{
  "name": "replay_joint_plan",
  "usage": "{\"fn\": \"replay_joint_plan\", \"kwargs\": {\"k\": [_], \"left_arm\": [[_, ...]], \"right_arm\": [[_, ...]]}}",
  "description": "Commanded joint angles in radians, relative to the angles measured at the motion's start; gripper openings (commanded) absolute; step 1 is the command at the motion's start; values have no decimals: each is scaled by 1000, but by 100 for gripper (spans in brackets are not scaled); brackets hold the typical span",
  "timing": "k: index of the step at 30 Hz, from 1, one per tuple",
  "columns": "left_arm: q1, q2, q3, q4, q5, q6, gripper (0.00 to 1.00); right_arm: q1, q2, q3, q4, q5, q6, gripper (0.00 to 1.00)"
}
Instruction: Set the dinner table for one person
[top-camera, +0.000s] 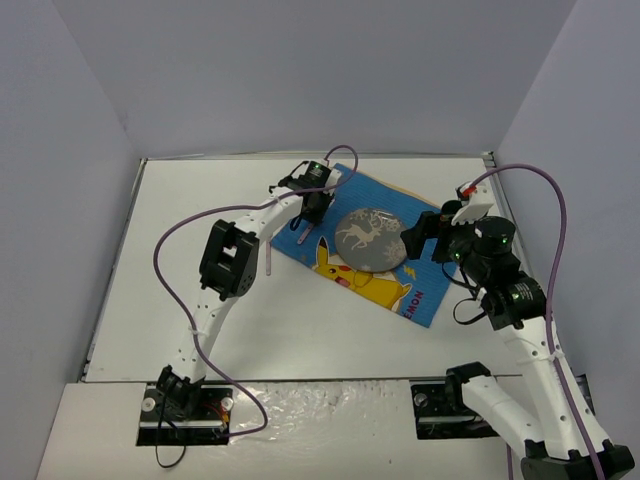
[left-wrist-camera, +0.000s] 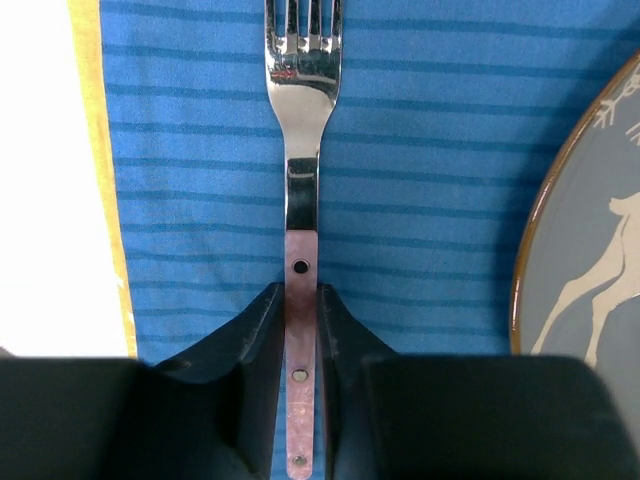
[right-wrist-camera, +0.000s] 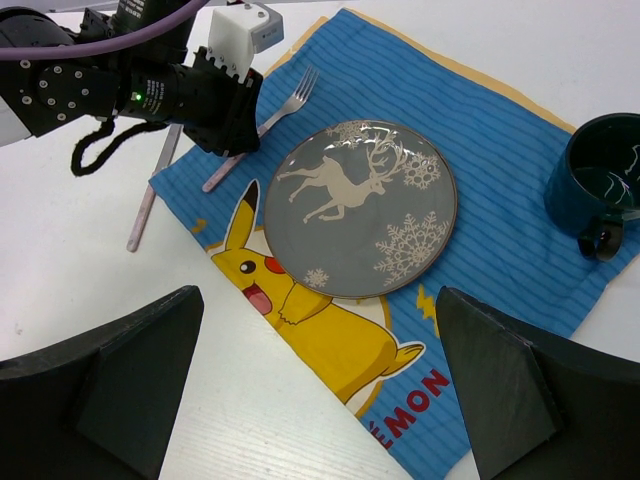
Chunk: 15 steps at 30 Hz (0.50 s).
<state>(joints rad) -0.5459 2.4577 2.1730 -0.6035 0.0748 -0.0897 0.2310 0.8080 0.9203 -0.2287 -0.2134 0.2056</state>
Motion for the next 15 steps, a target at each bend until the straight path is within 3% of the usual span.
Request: {"fn": "replay_joint_plan", "kwargs": {"k": [1, 4, 7, 15], "left_arm": [[-6, -43, 54, -8, -33, -22, 32], [-6, -85, 49, -16, -59, -41, 46], [-7, -165, 35, -25, -86, -65, 52], [39, -415, -180, -31, -203, -210, 55]], "right_arm": [[8, -10, 31, 38, 11, -1, 99], [8, -10, 35, 37, 10, -9, 99], [8, -12, 37, 34, 5, -20, 99], [8, -19, 25, 32, -13, -32, 99]]}}
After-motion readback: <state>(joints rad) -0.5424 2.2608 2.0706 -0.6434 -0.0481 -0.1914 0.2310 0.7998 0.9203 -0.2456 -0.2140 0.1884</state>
